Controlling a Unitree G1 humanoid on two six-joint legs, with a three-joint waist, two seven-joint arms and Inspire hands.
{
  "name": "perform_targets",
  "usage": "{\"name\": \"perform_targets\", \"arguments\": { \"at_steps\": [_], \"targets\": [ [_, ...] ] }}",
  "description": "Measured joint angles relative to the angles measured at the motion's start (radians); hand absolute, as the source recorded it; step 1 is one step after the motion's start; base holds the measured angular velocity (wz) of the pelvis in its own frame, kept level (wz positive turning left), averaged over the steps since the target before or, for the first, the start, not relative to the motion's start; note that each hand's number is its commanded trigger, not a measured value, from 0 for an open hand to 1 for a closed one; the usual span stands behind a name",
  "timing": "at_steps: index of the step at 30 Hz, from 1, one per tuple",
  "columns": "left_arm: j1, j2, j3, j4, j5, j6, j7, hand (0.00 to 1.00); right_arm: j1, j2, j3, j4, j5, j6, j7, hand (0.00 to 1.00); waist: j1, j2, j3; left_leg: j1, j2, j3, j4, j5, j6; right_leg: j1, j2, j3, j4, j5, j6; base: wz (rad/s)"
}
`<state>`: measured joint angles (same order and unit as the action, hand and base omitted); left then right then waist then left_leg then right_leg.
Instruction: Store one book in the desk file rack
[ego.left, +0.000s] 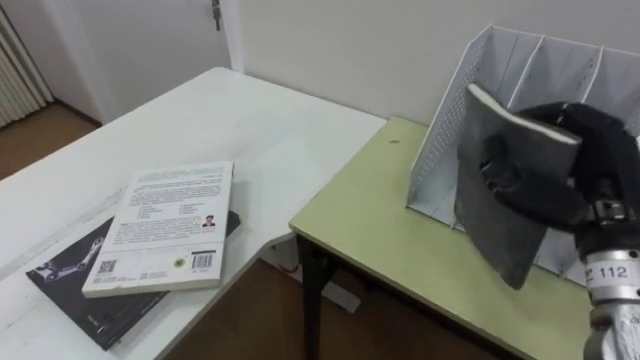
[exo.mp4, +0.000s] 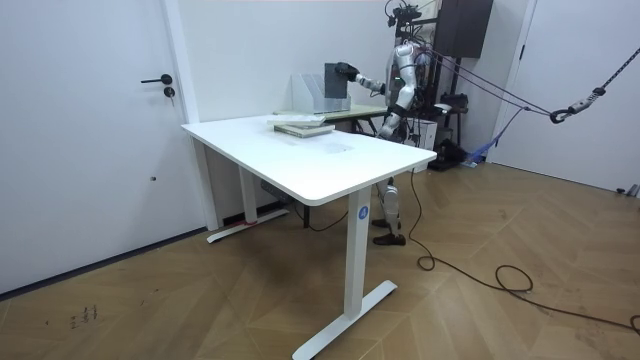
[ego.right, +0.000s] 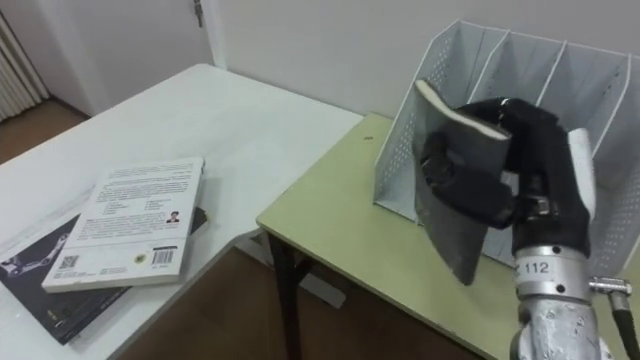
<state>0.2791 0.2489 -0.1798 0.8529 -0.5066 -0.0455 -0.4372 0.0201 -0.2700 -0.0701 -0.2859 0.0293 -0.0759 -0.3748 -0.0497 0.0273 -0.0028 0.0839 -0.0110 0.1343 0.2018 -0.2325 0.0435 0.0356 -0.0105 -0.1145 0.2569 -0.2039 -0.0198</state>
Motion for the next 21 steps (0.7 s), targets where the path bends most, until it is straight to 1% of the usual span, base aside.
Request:
{"name": "perform_targets", "arguments": {
  "at_steps": [2,4,5,6,7,8,9,10,11,17,21],
  "targets": [
    [-0.001,0.0,0.0,0.045,0.002,-0.004,0.021,0.0,-0.028,-0.003,-0.001,-0.001,0.0,-0.004,-0.058,1.0,-0.001,-0.002,0.0007,0.0,0.0,-0.001,-0.001,0.001,-0.001,0.0,0.0,-0.001,0.0,0.0,0.0,0.0],
    [-0.001,0.0,0.0,0.073,0.042,-0.008,0.046,0.0,-0.056,-0.004,-0.001,-0.002,-0.028,-0.031,-0.122,1.0,0.0,-0.008,0.0028,0.0,0.0,-0.001,-0.002,0.001,-0.001,0.0,-0.001,-0.006,-0.003,0.0,0.0,0.0],
    [0.0,0.0,0.0,0.076,0.046,-0.008,0.051,0.0,-0.059,-0.004,-0.001,-0.002,-0.036,-0.039,-0.134,1.0,0.0,-0.01,0.0026,0.0,-0.001,-0.002,-0.002,0.001,-0.001,0.001,-0.001,-0.007,-0.004,0.0,0.0,0.06],
    [-0.001,0.0,0.0,0.077,0.059,-0.008,0.06,0.0,-0.061,-0.005,-0.001,-0.003,-0.037,-0.054,-0.156,1.0,0.001,-0.014,0.0007,0.0,-0.001,-0.003,-0.002,0.001,-0.001,0.003,-0.001,-0.011,-0.008,0.0,0.0,0.08],
    [-0.004,0.0,0.001,0.082,0.075,-0.009,0.065,0.0,-0.061,-0.005,-0.001,-0.003,-0.04,-0.064,-0.175,1.0,0.001,-0.02,0.0028,0.003,-0.001,-0.004,-0.003,0.001,-0.001,0.013,-0.001,-0.014,-0.018,0.001,0.001,0.09],
    [-0.006,0.0,0.001,0.085,0.08,-0.01,0.068,0.0,-0.061,-0.005,-0.001,-0.003,-0.04,-0.066,-0.182,1.0,0.001,-0.024,0.0049,0.008,-0.001,-0.005,-0.004,0.001,-0.001,0.016,0.0,-0.015,-0.021,0.001,0.001,0.07],
    [-0.011,0.0,0.001,0.096,0.08,-0.01,0.077,0.0,-0.061,-0.005,-0.001,-0.003,-0.04,-0.066,-0.192,1.0,0.0,-0.026,0.0048,0.011,-0.001,-0.005,-0.006,0.001,-0.001,0.016,0.0,-0.017,-0.023,0.001,0.001,0.0],
    [-0.019,-0.001,0.001,0.113,0.08,-0.011,0.083,0.0,-0.061,-0.005,-0.001,-0.003,-0.04,-0.067,-0.203,1.0,0.001,-0.03,0.0023,0.013,-0.001,-0.005,-0.01,0.001,-0.001,0.019,0.0,-0.019,-0.03,0.001,0.002,0.0],
    [-0.022,-0.001,0.001,0.118,0.08,-0.01,0.086,0.0,-0.061,-0.005,-0.001,-0.003,-0.04,-0.067,-0.209,1.0,0.001,-0.031,0.0016,0.013,0.0,-0.005,-0.012,0.001,-0.001,0.02,0.0,-0.019,-0.035,0.002,0.002,0.0],
    [-0.036,-0.008,0.02,0.163,0.075,-0.011,0.104,0.0,-0.061,-0.005,-0.006,-0.003,-0.04,-0.067,-0.247,1.0,0.008,-0.035,0.0012,0.016,0.0,0.003,-0.016,0.001,-0.001,0.02,0.002,-0.015,-0.035,0.004,0.003,-0.06],
    [-0.036,-0.03,0.064,0.203,0.075,-0.014,0.118,0.0,-0.061,-0.005,-0.033,-0.003,-0.039,-0.067,-0.259,1.0,0.012,-0.037,0.0023,0.016,0.0,0.003,-0.016,0.001,-0.001,0.02,0.001,-0.023,-0.036,0.004,0.003,-0.02]
  ]
}}
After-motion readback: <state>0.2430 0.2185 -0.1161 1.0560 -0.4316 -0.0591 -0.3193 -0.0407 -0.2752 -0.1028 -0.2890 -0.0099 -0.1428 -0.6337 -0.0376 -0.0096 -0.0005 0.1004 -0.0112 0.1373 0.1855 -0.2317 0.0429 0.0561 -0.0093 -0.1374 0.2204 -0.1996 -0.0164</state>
